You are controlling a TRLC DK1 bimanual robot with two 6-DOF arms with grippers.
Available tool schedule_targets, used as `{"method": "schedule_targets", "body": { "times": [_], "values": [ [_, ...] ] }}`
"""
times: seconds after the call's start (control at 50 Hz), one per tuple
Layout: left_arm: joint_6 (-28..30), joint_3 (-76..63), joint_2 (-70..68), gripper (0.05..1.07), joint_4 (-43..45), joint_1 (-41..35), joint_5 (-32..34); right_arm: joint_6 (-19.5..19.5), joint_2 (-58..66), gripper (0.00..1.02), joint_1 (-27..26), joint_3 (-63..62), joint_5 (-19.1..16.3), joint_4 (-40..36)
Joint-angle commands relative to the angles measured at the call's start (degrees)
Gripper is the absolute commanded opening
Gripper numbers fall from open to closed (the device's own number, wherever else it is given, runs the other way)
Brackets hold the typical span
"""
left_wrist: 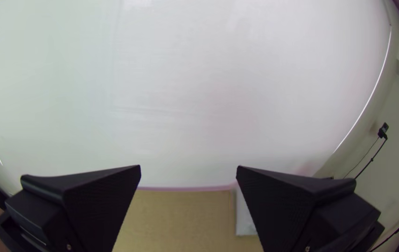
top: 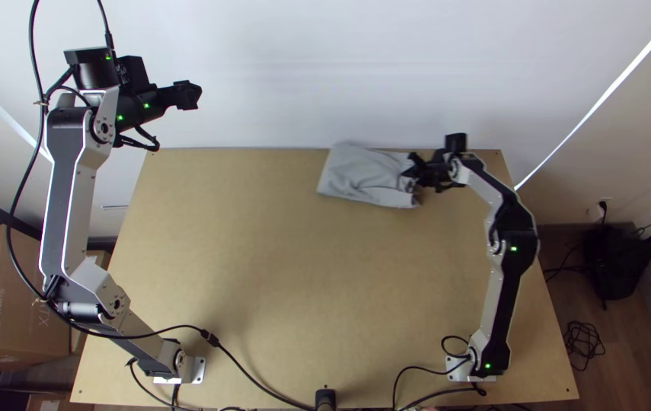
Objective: Fold the t-shirt
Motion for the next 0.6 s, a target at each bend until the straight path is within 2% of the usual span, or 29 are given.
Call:
{"method": "schedule_targets", "body": {
  "times": [0.0, 0.24, 0.3, 0.34, 0.4, 0.42, 0.48, 0.58],
  "values": [
    [0.05, 1.39, -1.61, 1.03, -0.14, -0.29, -0.21, 2.41, -4.5, 0.02, -5.9, -4.4, 3.35, 1.14],
    [-0.13, 1.21, -2.31, 1.03, -0.14, -1.26, -0.21, 3.47, -8.99, 0.04, -18.9, -9.58, 6.43, 2.81],
    [-0.13, 1.12, -2.58, 1.03, -0.14, -1.35, -0.21, 3.47, -9.42, 0.24, -21.28, -10.29, 6.43, 2.9],
    [-0.13, 0.86, -2.75, 1.03, -0.22, -1.61, -0.21, 3.38, -9.6, 0.47, -22.68, -10.64, 6.43, 2.81],
    [-0.13, 0.42, -3.19, 1.03, -0.22, -1.79, -0.21, 1.88, -10.04, 0.94, -24.0, -11.34, 6.43, 2.81],
    [-0.13, 0.24, -3.37, 1.03, -0.22, -1.88, -0.21, 1.53, -10.3, 1.0, -24.53, -11.52, 6.51, 2.9],
    [-0.13, -0.11, -3.63, 1.03, -0.4, -2.05, -0.21, 0.92, -11.53, 0.99, -26.02, -12.4, 7.48, 3.6],
    [-0.13, -0.72, -4.42, 1.03, -0.4, -2.23, -0.21, -0.67, -14.96, 0.99, -28.22, -14.33, 13.19, 7.21]
  ]
}}
